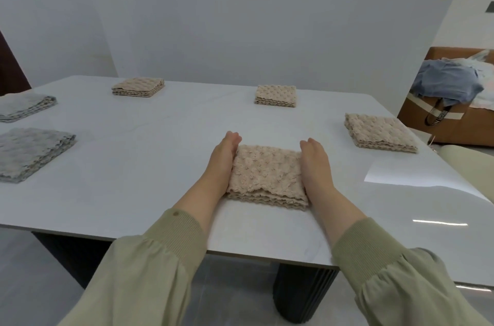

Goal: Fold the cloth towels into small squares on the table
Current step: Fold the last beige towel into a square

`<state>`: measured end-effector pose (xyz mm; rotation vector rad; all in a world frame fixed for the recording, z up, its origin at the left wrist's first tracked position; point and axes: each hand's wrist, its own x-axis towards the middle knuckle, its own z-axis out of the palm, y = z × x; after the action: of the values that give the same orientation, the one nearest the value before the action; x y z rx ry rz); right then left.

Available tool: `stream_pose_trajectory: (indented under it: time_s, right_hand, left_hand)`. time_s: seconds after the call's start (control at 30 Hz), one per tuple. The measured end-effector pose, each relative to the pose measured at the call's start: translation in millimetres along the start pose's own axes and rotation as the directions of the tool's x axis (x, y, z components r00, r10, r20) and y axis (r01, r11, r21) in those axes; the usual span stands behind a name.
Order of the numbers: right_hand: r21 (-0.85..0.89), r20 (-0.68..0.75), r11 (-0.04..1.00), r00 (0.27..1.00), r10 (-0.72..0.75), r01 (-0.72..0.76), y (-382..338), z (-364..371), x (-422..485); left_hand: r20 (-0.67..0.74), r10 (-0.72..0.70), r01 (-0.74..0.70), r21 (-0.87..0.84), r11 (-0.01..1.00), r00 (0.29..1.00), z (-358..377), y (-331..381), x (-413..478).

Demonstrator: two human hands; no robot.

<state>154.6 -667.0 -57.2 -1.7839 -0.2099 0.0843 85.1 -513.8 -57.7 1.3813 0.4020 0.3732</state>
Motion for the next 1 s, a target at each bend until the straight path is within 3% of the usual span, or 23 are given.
stream_pose_trajectory:
  time_s: [0.17, 0.37, 0.57, 0.73, 0.8, 0.87, 0.9, 0.93, 0.97, 1.0]
  right_hand:
    - [-0.09, 0.033, 0.995, 0.999, -0.033, 0.036, -0.8, 9.1, 2.8]
    - [0.196, -0.027, 0.978, 0.997, 0.073, -0.067, 4.1, -2.0, 0.5]
    - [-0.061, 0.113, 0.997, 0.993, -0.042, 0.049, 2.7, 1.2, -11.1]
    - [-0.046, 0.013, 0.991, 0.993, -0.122, 0.122, -5.0, -5.5, -10.7]
    - [-0.005, -0.041, 0.991, 0.99, -0.136, 0.135, -6.7, -8.7, -9.0]
    - [-0.013, -0.037, 0.988, 0.987, -0.153, 0.153, -5.7, -10.5, -8.9]
    - [-0.048, -0.021, 0.983, 0.984, -0.178, 0.176, -4.9, -10.2, -8.8]
    - [-0.086, -0.003, 0.976, 0.98, -0.199, 0.198, -4.9, -10.1, -9.0]
    - [-0.12, 0.009, 0.969, 0.976, -0.215, 0.215, -6.1, -9.9, -8.9]
    - [-0.151, 0.022, 0.962, 0.974, -0.227, 0.228, -8.2, -10.3, -7.4]
  left_hand:
    - [-0.018, 0.014, -0.013, 0.071, 0.997, 1.0, 2.9, -5.3, 2.0]
    - [-0.026, 0.003, -0.003, -0.015, 1.0, 1.0, -1.1, -0.9, -4.2]
    - [0.022, 0.004, -0.005, 0.048, 0.999, 1.0, 1.8, 4.0, -11.2]
    - [-0.098, 0.023, -0.031, -0.083, 0.996, 0.995, -7.1, 5.6, -15.3]
    - [-0.11, 0.101, -0.1, 0.019, 0.995, 0.989, -15.6, 8.3, -23.4]
    - [-0.023, 0.209, -0.203, 0.155, 0.967, 0.978, -21.9, 12.6, -38.0]
    - [0.038, 0.271, -0.272, 0.257, 0.927, 0.962, -24.2, 15.6, -46.2]
    - [0.112, 0.373, -0.385, 0.41, 0.827, 0.921, -26.2, 18.1, -52.6]
    - [0.219, 0.485, -0.515, 0.571, 0.639, 0.846, -28.3, 19.5, -56.9]
    - [0.366, 0.567, -0.631, 0.671, 0.388, 0.738, -29.2, 21.5, -59.9]
